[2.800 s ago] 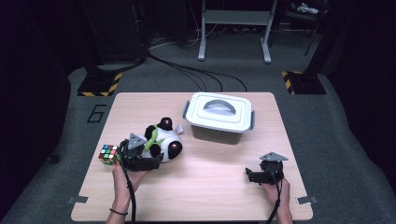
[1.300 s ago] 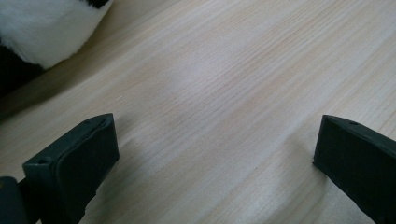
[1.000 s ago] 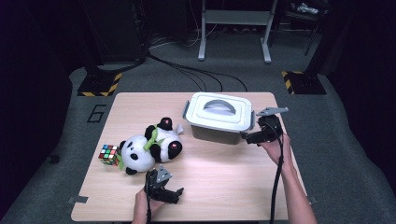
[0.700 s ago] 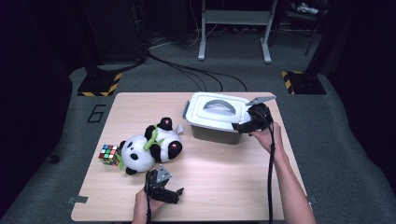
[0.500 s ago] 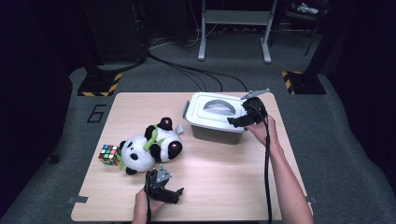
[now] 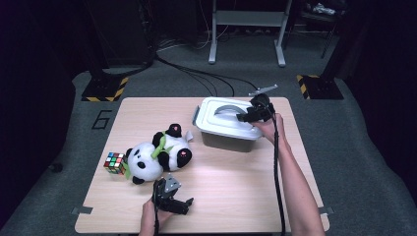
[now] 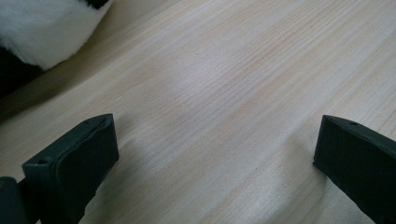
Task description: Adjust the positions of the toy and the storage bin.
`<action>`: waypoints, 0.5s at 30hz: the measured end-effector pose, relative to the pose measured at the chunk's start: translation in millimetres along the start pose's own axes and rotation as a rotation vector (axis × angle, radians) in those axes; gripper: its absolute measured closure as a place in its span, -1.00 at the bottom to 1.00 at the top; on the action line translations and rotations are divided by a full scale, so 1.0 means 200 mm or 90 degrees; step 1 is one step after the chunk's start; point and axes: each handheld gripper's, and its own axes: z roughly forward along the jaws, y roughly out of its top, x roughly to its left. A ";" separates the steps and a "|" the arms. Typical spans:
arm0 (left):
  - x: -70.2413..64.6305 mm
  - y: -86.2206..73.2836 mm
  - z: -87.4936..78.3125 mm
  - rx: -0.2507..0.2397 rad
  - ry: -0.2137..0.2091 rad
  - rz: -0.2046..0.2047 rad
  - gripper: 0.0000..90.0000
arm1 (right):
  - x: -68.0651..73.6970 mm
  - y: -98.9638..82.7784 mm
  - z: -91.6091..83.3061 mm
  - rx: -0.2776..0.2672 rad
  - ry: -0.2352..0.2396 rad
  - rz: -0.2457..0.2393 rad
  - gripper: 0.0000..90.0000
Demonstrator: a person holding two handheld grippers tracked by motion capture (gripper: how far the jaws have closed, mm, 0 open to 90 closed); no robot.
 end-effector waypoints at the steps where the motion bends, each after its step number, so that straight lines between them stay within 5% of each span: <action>1: 0.00 0.00 0.00 0.000 0.000 0.000 -1.00 | 0.00 0.00 0.00 0.002 0.002 -0.001 0.01; 6: 0.00 0.00 0.00 0.000 0.000 0.000 -1.00 | 0.01 -0.01 0.01 0.005 0.011 -0.016 0.32; 15: 0.00 0.00 0.00 0.000 0.001 0.002 -1.00 | 0.03 -0.03 -0.02 0.010 0.007 -0.035 0.39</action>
